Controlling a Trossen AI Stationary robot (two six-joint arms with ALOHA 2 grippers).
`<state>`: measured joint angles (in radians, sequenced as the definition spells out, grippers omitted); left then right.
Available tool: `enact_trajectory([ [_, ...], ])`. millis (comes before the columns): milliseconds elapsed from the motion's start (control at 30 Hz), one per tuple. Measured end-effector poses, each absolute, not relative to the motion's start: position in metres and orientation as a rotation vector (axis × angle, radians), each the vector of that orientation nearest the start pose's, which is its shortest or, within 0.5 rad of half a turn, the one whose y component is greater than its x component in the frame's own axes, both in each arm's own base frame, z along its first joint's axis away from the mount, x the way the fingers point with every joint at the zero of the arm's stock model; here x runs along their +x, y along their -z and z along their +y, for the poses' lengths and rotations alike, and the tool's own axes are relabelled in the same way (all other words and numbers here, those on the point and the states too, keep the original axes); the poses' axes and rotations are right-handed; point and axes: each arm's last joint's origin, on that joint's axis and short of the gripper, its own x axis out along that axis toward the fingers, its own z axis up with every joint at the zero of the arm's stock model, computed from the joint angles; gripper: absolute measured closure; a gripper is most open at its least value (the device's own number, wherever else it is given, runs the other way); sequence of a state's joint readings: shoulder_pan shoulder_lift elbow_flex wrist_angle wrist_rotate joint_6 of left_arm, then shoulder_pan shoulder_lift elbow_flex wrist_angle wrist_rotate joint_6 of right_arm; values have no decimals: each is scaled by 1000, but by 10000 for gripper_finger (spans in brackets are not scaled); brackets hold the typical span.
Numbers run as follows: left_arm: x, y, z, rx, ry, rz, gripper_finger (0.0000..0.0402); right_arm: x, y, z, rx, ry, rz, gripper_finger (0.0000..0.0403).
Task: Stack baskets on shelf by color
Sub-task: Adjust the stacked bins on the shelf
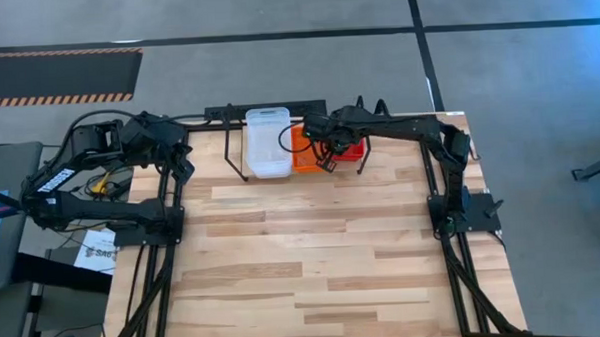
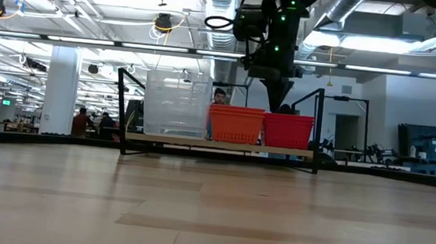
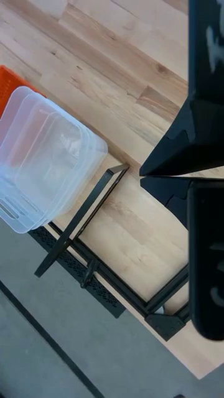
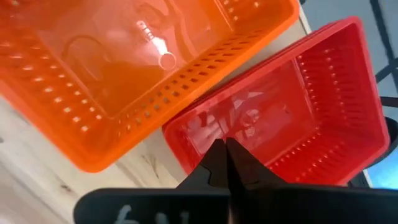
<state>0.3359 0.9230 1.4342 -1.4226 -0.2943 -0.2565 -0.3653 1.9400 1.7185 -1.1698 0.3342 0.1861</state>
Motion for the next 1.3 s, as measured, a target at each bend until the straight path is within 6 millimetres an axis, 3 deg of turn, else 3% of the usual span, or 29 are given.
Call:
enact_trajectory([
  [400,95,-411,42,-249,-701,846,401,346,-224,-150,234,677,1425,403],
  [733,95,-411,42,-249,-701,846,401,352,-224,-137,235,615,1420,403],
  [1300,95,-411,42,-250,-703,845,401,363,-273,-159,239,644,1235,403],
])
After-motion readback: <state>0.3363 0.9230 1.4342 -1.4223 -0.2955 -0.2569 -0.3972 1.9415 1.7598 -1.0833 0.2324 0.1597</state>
